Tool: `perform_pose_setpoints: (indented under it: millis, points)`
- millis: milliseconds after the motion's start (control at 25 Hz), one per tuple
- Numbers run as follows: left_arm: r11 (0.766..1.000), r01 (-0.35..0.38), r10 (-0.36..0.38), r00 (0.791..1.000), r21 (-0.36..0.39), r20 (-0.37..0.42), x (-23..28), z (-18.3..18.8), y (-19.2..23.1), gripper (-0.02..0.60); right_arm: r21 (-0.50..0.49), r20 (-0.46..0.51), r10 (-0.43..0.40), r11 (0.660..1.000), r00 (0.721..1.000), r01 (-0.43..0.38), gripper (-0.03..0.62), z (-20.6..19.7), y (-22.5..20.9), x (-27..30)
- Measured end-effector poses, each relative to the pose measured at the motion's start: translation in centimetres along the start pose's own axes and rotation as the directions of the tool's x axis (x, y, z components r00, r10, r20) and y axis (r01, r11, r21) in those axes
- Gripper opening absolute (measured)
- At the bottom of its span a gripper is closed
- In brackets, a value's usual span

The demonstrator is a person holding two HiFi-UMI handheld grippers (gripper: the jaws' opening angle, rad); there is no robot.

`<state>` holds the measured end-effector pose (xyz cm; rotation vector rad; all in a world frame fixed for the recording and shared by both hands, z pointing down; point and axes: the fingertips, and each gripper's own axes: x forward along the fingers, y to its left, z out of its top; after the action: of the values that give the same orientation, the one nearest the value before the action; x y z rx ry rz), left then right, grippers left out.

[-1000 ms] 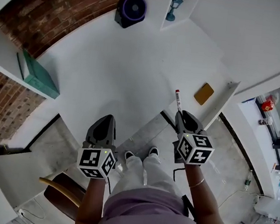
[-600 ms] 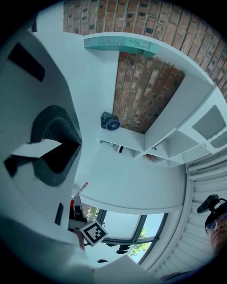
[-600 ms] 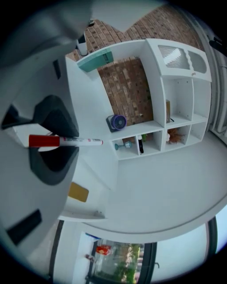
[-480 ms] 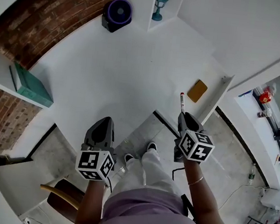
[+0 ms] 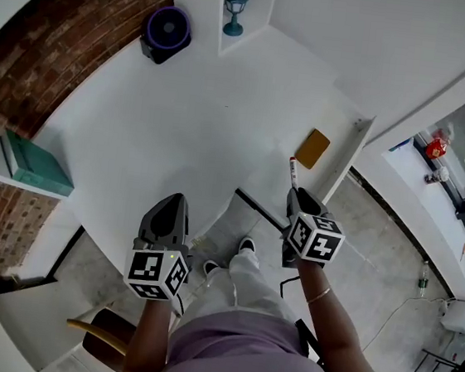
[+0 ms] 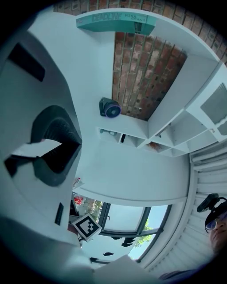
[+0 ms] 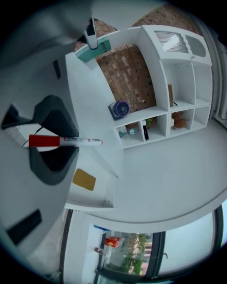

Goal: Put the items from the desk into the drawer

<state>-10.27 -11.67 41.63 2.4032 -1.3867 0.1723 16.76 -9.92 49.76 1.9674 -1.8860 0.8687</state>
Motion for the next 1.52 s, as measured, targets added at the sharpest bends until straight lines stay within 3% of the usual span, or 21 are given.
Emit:
perform_pose_setpoints:
  millis: [880,1520]
  points:
    - [0.998,0.054,-0.052,0.998,0.039,-0.04,7.5,0.7,-4.3,0.0,-0.026,-0.121,-0.016,1.0,0.993,0.013,0.072,-0.6,-4.2,5.8]
    - [1.0,-0.026,0.026,0.998,0.014,-0.061,9.5,0.3,-2.8,0.0,-0.102,-0.255,-0.005,0.995,0.967,-0.022,0.072,-2.5,-4.8,11.6]
